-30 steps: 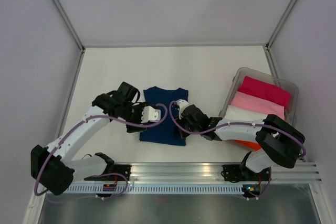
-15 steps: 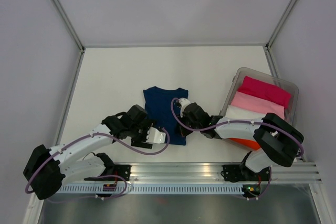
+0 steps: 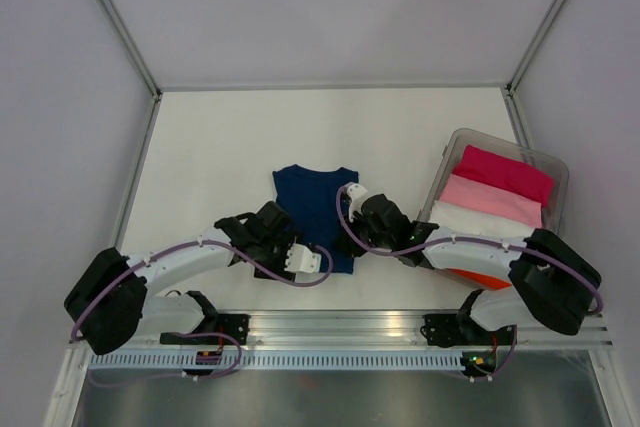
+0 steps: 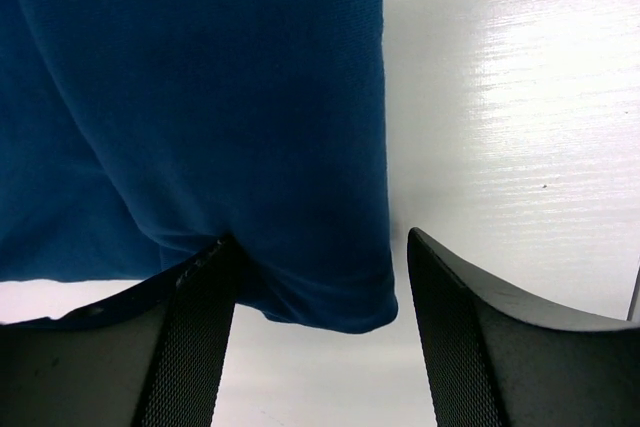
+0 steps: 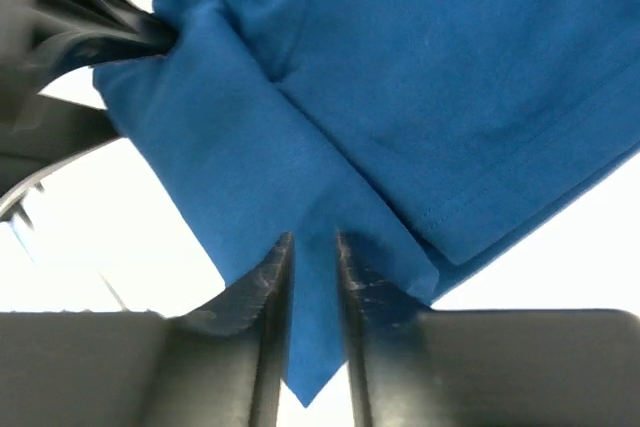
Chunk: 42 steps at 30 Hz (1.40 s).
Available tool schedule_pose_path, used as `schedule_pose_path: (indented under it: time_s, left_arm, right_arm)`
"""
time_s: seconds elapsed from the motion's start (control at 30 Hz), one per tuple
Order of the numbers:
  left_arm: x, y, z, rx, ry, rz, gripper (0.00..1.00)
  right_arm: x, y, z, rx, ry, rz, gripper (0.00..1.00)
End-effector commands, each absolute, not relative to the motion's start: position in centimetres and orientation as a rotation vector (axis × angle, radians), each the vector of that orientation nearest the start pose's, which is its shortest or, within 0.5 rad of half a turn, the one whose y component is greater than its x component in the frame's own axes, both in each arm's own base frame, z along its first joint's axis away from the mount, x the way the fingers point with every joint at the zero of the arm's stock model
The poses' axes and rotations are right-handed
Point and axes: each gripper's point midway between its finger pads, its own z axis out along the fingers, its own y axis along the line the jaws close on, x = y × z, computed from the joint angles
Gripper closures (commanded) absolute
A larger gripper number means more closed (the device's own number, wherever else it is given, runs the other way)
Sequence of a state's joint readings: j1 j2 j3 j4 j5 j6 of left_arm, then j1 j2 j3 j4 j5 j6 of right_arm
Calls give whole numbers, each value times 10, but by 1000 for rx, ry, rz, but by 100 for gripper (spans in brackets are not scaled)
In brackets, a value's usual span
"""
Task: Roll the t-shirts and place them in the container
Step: Roll the tshirt
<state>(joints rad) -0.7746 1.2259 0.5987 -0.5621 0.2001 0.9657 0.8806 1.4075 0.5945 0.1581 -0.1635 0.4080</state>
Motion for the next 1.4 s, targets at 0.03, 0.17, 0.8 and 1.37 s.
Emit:
schedule_pose_path:
  time_s: [0.03, 0.17, 0.8, 1.37]
  left_arm:
    - [168, -168, 20, -2652, -2295, 303, 29]
    - [168, -170, 25, -2599, -2367, 384, 29]
    - [151, -173, 34, -2455, -2399, 682, 28]
    - [157, -168, 38, -2489, -2382, 707, 28]
  right_arm:
    - [201, 295, 91, -810, 2103, 750, 61]
    - [191, 282, 112, -1149, 1869, 526, 53]
    - [130, 307, 72, -1716, 1289, 83, 32]
    - [153, 295, 11, -1698, 1500, -191, 77]
